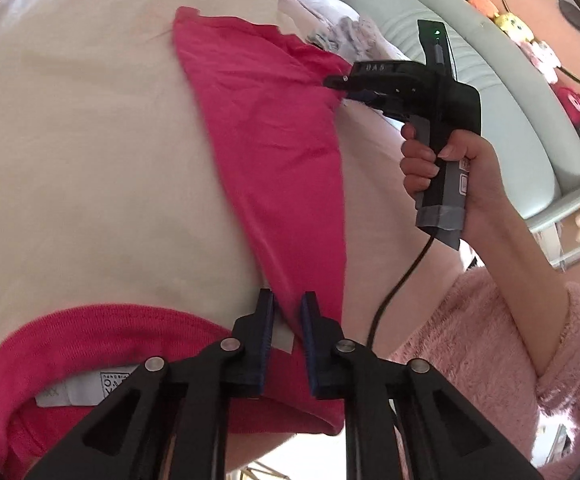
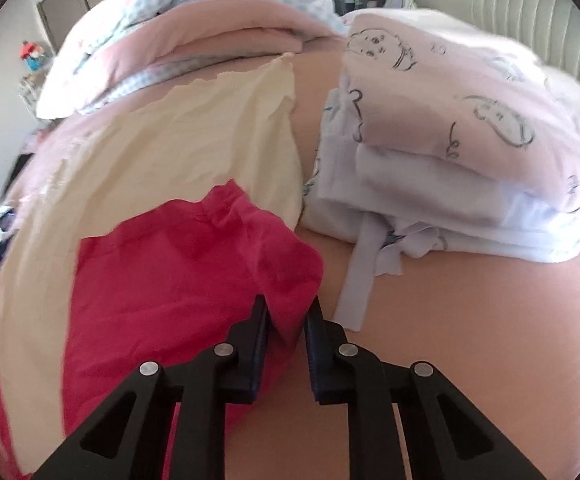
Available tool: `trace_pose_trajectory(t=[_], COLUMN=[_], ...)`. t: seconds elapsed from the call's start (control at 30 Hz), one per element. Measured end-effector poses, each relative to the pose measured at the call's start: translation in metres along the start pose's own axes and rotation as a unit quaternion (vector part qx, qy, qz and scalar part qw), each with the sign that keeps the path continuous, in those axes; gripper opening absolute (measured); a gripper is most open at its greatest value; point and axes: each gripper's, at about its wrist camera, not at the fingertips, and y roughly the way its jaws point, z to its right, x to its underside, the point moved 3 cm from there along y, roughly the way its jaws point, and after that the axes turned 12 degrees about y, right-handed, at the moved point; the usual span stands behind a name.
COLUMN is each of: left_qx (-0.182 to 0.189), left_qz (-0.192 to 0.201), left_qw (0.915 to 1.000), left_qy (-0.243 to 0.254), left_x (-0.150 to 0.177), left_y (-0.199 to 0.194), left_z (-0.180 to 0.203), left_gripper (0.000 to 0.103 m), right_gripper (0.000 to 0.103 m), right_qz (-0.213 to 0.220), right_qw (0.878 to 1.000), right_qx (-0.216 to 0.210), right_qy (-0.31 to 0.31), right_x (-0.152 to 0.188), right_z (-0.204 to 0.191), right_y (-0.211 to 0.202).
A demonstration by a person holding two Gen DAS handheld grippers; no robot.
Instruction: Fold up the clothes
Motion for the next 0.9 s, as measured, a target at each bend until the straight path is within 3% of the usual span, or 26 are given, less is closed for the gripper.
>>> trace_pose_trajectory(t=[0.07, 0.1, 0.2, 0.3, 0.4, 0.47, 0.53, 0.7, 0.9], left_qx=[-0.011, -0.028, -0.030, -0.036, -0.051, -0.049, -0.048, -0.044, -0.038], left_qz=[0.008, 0.031, 0.083, 0.042, 0.023, 0.014, 0.005, 0.003, 0.004], left_qw=[0.9996, 0.9985, 0.9948, 0.9967, 0.9960, 0.9966, 0.9974, 0.9975, 0.9974], left_qy=[0.024, 0.035, 0.051, 0.060, 0.070, 0.065, 0.053, 0.055, 0.061], left_x=[-0.008, -0.014, -0.035, -0.035, -0.026, -0.012, 0.002, 0.036, 0.050], left_y=[-0.007, -0.013, -0.020, 0.002, 0.014, 0.009, 0.002, -0.016, -0.021], left_z=[0.000, 0.000, 0.001, -0.002, 0.002, 0.006, 0.006, 0.004, 0.003], left_gripper=[0.012, 0.012, 0.012, 0.012, 0.012, 0.012, 0.012, 0.012, 0.012], right_gripper=[0.018, 0.018, 0.024, 0.024, 0.024, 0.025, 0.025, 0.026, 0.028], right_qz=[0.008, 0.016, 0.037, 0.018, -0.020, -0.018, -0.020, -0.061, -0.063], right_qw=[0.999, 0.999, 0.997, 0.995, 0.991, 0.989, 0.990, 0.997, 0.996], right_qx=[-0.027, -0.038, -0.063, -0.063, -0.024, 0.000, 0.007, -0.037, -0.024], right_qy=[0.015, 0.021, 0.000, -0.075, -0.128, -0.145, -0.140, -0.033, -0.050], right_x=[-0.005, -0.005, 0.007, 0.032, 0.068, 0.082, 0.094, 0.153, 0.211], right_z=[0.003, 0.004, -0.009, -0.036, -0.051, -0.054, -0.054, -0.042, -0.063], right_y=[-0.006, -0.012, -0.033, -0.029, -0.015, -0.019, -0.029, -0.064, -0.096])
